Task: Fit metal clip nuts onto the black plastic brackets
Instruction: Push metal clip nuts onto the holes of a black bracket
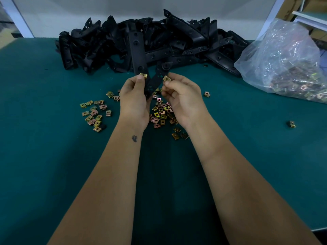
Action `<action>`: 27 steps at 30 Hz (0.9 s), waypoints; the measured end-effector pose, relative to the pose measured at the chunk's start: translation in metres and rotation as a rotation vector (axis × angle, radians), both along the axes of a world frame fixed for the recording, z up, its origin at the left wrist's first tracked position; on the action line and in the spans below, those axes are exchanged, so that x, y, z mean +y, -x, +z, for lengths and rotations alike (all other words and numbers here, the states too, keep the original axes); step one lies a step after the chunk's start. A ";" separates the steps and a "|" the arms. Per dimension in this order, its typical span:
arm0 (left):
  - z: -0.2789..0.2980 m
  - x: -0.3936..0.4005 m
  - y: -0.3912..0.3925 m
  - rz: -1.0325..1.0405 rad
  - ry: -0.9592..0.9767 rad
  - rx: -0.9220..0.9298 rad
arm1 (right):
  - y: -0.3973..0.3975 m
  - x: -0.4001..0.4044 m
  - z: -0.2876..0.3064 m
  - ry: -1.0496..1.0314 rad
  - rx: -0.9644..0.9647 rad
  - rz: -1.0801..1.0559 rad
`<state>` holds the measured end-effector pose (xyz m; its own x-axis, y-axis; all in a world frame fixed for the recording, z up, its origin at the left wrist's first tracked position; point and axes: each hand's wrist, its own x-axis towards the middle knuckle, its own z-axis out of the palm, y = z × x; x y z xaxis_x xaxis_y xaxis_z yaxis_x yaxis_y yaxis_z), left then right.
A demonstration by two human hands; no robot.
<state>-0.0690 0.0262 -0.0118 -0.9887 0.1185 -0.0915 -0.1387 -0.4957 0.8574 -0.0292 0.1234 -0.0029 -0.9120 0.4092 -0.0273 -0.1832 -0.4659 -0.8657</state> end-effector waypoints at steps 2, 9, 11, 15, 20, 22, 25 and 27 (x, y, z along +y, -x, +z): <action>-0.001 0.001 0.000 -0.009 0.020 0.017 | 0.000 0.001 -0.001 0.016 0.001 -0.004; 0.002 0.004 -0.004 -0.007 0.124 0.071 | 0.000 0.007 -0.002 0.069 0.005 0.019; 0.003 0.004 -0.006 -0.041 0.154 0.092 | 0.000 0.008 -0.003 0.046 0.009 0.020; 0.006 0.004 -0.009 -0.107 0.208 0.090 | 0.000 0.010 -0.002 0.049 0.020 0.012; 0.005 0.002 -0.010 -0.187 0.193 0.164 | 0.000 0.011 -0.001 0.080 0.051 0.031; 0.004 0.001 -0.010 -0.198 0.168 0.185 | 0.000 0.012 0.000 0.077 0.059 0.035; 0.004 0.000 -0.008 -0.187 0.159 0.211 | -0.001 0.013 0.000 0.040 0.061 0.031; 0.004 -0.002 -0.008 -0.181 0.181 0.242 | -0.001 0.013 0.001 -0.003 0.070 0.030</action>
